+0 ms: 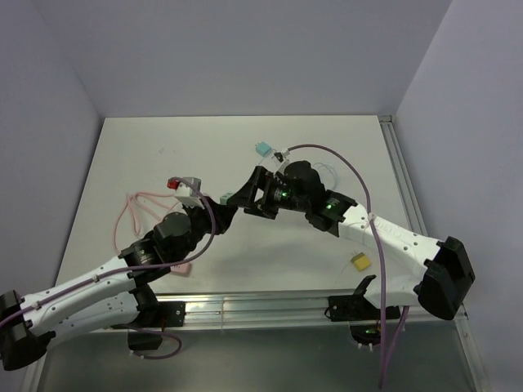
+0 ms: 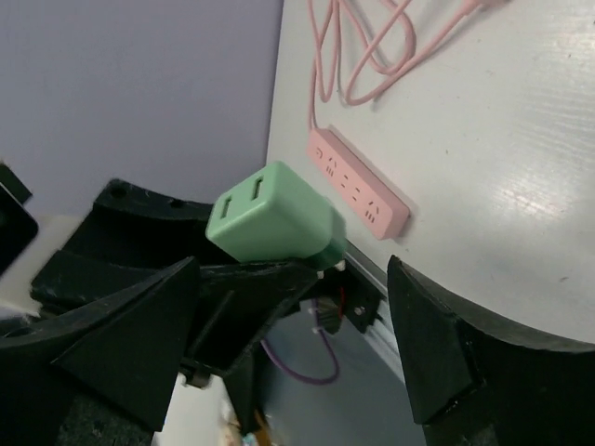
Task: Insert the plug
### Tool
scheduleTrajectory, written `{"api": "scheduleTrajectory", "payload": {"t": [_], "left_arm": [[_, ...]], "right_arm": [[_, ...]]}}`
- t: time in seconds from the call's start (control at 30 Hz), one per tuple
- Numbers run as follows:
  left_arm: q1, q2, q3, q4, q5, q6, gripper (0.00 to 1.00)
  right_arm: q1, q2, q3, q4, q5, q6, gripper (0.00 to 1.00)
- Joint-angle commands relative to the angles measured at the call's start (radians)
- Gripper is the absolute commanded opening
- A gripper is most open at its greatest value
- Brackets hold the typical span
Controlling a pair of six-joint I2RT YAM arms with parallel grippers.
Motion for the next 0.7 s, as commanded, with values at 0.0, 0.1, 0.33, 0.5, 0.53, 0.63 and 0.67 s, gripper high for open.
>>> {"api": "scheduleTrajectory", "payload": {"t": [0.0, 0.1, 0.33, 0.5, 0.53, 0.63, 0.67], "left_arm": [[0.006, -0.084, 0.077, -0.090, 0.062, 0.017, 0.00], [0.012, -0.150, 0.087, -0.146, 0.203, 0.064, 0.00], [0.013, -0.235, 0.119, -0.224, 0.461, 0.113, 0.00], [0.013, -0.203, 0.144, -0.189, 0.670, 0.099, 0.00], [0.013, -0.197, 0.145, -0.181, 0.687, 0.090, 0.00], [0.013, -0.180, 0.139, -0.152, 0.728, 0.084, 0.00], [0.013, -0.178, 0.136, -0.146, 0.735, 0.081, 0.00]], "right_arm": [[-0.033, -0.078, 0.025, -0.017, -0.099, -0.215, 0.88], [-0.064, -0.108, 0.052, -0.086, -0.157, -0.381, 0.86], [-0.119, -0.188, 0.028, -0.045, -0.407, -0.614, 0.75], [-0.119, -0.216, 0.061, -0.006, -0.629, -0.743, 0.70], [-0.119, -0.208, 0.073, -0.014, -0.683, -0.771, 0.68], [-0.119, -0.207, 0.083, 0.004, -0.750, -0.771, 0.65], [-0.116, -0.201, 0.086, 0.012, -0.769, -0.771, 0.65]]}}
